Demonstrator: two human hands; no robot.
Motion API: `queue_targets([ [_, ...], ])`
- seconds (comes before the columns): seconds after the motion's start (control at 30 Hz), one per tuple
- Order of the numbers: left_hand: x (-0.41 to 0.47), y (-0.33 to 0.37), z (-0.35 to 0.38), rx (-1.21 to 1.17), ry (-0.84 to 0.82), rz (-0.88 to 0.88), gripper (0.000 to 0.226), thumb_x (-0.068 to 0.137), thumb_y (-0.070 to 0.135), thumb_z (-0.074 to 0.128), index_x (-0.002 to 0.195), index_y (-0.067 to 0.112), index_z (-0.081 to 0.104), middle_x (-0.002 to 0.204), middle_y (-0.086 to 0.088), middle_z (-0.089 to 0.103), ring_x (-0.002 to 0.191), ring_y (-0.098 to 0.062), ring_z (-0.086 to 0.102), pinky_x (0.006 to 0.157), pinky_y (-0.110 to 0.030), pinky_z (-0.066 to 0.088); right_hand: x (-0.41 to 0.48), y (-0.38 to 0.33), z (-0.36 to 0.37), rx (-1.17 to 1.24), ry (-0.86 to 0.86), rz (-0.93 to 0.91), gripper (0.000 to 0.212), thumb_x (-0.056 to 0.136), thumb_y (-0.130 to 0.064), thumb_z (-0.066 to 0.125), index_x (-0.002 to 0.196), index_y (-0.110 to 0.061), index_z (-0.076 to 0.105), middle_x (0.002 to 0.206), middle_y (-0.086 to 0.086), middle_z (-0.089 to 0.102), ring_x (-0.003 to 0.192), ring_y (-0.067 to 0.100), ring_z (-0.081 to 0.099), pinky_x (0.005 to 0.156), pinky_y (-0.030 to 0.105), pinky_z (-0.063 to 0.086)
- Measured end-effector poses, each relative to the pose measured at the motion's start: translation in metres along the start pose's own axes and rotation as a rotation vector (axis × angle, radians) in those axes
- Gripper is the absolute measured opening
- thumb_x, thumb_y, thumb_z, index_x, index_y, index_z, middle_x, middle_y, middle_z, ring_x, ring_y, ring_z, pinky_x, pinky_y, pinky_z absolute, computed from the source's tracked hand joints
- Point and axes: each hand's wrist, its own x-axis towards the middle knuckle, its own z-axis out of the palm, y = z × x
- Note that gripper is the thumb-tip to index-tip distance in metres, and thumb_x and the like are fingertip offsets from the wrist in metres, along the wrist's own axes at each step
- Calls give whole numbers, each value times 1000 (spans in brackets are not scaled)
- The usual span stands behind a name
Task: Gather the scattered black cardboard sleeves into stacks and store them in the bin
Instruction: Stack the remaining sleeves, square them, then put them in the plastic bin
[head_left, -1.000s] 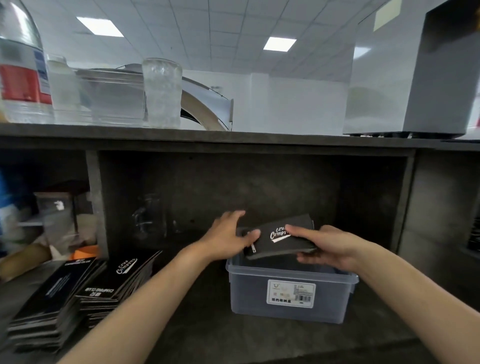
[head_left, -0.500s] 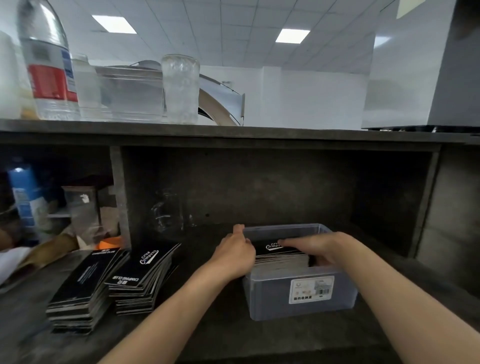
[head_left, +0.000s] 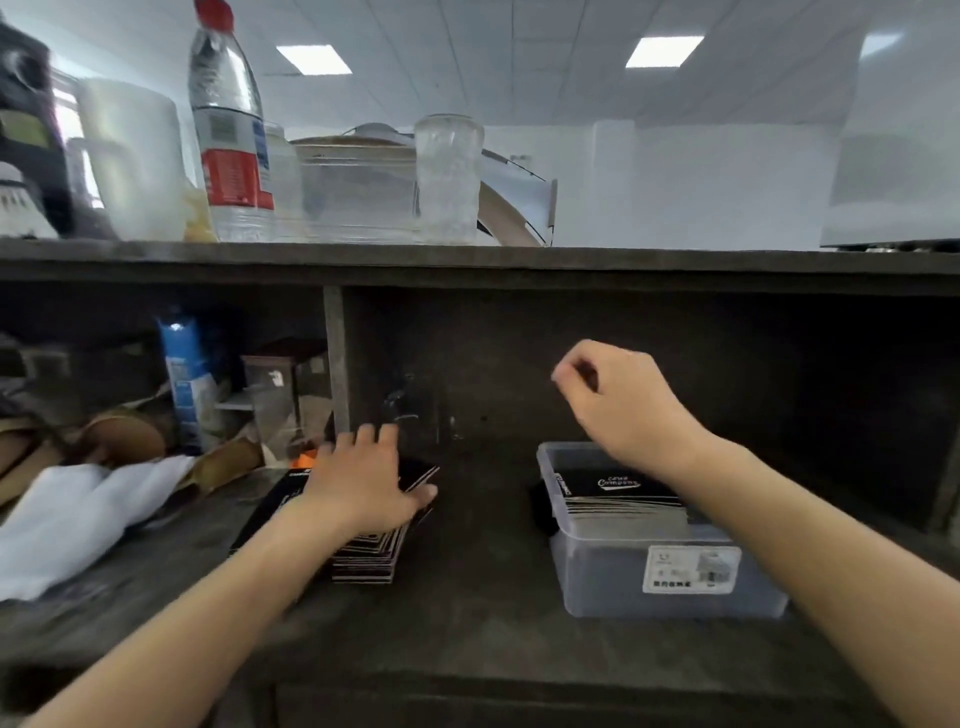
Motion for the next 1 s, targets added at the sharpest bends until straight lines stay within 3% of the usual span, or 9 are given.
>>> queue_targets([
  [0.07,-9,-22,15,-36,-49,6,92,91,76,41,159,17,22,165,-7,25,149,-32,30,120,-44,31,3,-27,33,171,-147,40,25,103,-41,53,104,-20,65,90,-8,66,81,7,59,67,21,43],
  [0.17,-17,-29,34,-114,-6,15,83,97,71,32,159,17,25,165,-4,29,151,-25,30,120,-40,30,27,-39,109,184,-476,215,49,100,-62,42,110,-17,60,112,2,62,102,20,59,84,33,44],
  [0.27,-18,-31,45,-85,50,13,80,98,71,27,158,18,29,161,-4,38,150,-23,31,122,-40,27,42,-28,167,211,-546,365,68,102,-62,35,143,-10,52,148,12,51,135,29,50,108,38,39],
  [0.33,-15,-34,49,-77,53,16,77,98,70,26,158,21,29,160,-1,39,151,-21,28,122,-40,24,45,-15,193,244,-596,457,77,100,-65,36,153,-11,42,158,9,43,144,28,42,118,39,35],
  [0.5,-13,-34,50,-59,54,49,72,100,66,28,159,25,24,161,3,37,152,-19,24,124,-41,19,58,-2,208,424,-718,607,78,88,-75,55,144,-21,52,149,4,50,130,28,54,92,38,58],
  [0.57,-13,-35,50,-47,50,69,71,100,66,28,159,26,23,161,4,37,152,-19,23,125,-41,18,66,-2,205,457,-786,657,76,82,-73,65,139,-25,55,146,4,50,128,26,52,87,35,58],
  [0.63,-13,-36,50,-42,51,98,69,100,65,28,159,28,22,160,6,37,152,-18,23,125,-41,16,72,-2,204,397,-841,692,92,68,-78,74,141,-26,53,146,5,48,126,26,50,82,34,54],
  [0.77,-16,-40,47,-43,43,149,71,101,65,28,160,30,15,160,5,36,152,-17,22,127,-41,11,76,-5,203,299,-911,725,121,51,-86,76,149,-25,42,148,8,46,128,28,50,90,40,49],
  [1.0,-19,-47,46,-112,39,231,74,98,68,29,160,32,12,159,8,37,150,-11,27,126,-37,11,65,-5,185,357,-875,748,115,50,-81,82,143,-23,48,142,9,54,123,28,56,85,41,56],
])
